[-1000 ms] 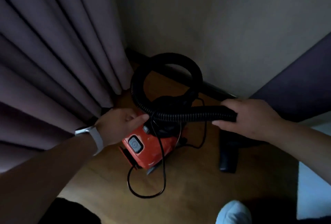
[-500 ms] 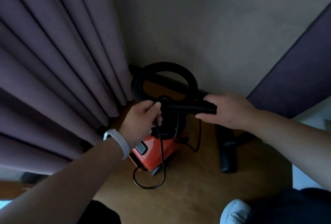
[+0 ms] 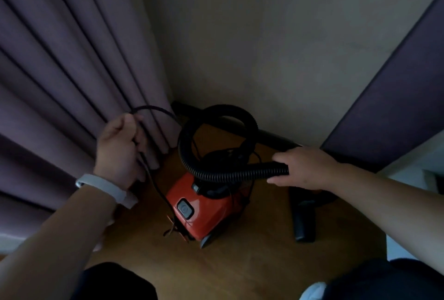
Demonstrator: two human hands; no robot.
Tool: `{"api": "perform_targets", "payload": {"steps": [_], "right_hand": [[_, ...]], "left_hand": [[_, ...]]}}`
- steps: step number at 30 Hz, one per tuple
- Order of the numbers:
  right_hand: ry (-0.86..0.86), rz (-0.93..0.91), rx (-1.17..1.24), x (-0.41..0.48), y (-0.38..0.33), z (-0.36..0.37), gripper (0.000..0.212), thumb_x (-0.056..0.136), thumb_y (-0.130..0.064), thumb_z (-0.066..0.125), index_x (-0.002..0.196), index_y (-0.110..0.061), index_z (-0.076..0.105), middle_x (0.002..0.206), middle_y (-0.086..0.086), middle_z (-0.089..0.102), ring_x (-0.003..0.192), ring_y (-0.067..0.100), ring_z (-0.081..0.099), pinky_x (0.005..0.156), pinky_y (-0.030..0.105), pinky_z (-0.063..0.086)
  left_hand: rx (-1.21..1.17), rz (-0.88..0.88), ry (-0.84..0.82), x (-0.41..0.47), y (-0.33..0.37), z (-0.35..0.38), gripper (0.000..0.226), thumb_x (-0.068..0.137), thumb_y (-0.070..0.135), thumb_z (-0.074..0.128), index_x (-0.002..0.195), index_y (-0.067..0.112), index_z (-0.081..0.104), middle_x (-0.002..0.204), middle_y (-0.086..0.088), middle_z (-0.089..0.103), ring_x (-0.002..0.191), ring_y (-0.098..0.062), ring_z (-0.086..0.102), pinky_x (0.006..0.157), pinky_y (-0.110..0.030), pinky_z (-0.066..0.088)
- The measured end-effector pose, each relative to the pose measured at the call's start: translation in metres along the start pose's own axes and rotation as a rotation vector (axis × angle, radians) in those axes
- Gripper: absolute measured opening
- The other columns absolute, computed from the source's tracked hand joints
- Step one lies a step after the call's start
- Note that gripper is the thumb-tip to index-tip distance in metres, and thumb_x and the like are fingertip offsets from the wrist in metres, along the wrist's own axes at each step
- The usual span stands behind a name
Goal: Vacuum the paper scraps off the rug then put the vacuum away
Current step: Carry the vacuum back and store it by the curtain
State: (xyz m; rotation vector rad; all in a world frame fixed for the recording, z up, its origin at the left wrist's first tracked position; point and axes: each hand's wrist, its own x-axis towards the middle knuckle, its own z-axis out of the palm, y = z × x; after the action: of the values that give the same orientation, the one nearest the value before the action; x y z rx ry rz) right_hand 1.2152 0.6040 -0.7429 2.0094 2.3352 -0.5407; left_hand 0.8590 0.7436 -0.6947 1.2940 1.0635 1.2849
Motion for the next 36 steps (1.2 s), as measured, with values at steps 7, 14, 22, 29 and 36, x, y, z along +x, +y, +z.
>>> {"api": "perform_targets", "payload": {"steps": [7,14,22,29,36], "right_hand": [[0.01,0.112,0.001,-0.015,0.027,-0.002,0.039,0.082,-0.077,0.05,0.086,-0.039,0.055,0.075,-0.013,0.06,0.064,0.0,0.056,0.057,0.027,0.05],[0.07,0.063,0.049,-0.009,0.018,-0.004,0.054,0.068,-0.089,0.037,0.083,-0.04,0.055,0.069,-0.012,0.06,0.06,0.0,0.056,0.055,0.033,0.052],[0.058,0.031,0.036,-0.011,0.016,-0.005,0.055,0.069,-0.088,0.037,0.083,-0.039,0.055,0.068,-0.013,0.059,0.058,0.0,0.055,0.05,0.026,0.046],[0.016,0.018,0.007,-0.014,0.016,-0.004,0.049,0.071,-0.085,0.039,0.077,-0.038,0.048,0.069,-0.013,0.057,0.061,0.001,0.053,0.053,0.027,0.047],[0.019,0.023,0.02,-0.017,0.026,-0.002,0.047,0.072,-0.085,0.04,0.071,-0.038,0.043,0.069,-0.014,0.054,0.061,0.001,0.052,0.053,0.026,0.043]], "left_hand": [[0.307,-0.063,0.114,0.01,-0.018,-0.069,0.039,0.105,0.025,0.046,0.07,0.03,0.061,0.048,0.017,0.047,0.044,0.0,0.041,0.046,-0.017,0.039],[0.441,-0.076,0.09,-0.008,-0.037,-0.039,0.028,0.093,0.028,0.048,0.108,0.043,0.067,0.105,0.0,0.067,0.102,-0.022,0.059,0.095,-0.043,0.047],[0.872,0.57,-0.513,0.014,0.005,0.087,0.025,0.094,0.027,0.06,0.107,0.009,0.07,0.104,-0.011,0.063,0.099,-0.026,0.06,0.088,-0.03,0.045],[1.359,0.259,-1.271,0.01,-0.06,0.194,0.034,0.096,0.039,0.06,0.126,0.023,0.063,0.128,-0.005,0.061,0.116,-0.026,0.058,0.088,-0.028,0.044],[1.374,0.002,-1.569,0.013,-0.101,0.223,0.019,0.097,0.032,0.057,0.099,0.016,0.066,0.097,0.0,0.062,0.088,-0.021,0.06,0.075,-0.032,0.048]]}}
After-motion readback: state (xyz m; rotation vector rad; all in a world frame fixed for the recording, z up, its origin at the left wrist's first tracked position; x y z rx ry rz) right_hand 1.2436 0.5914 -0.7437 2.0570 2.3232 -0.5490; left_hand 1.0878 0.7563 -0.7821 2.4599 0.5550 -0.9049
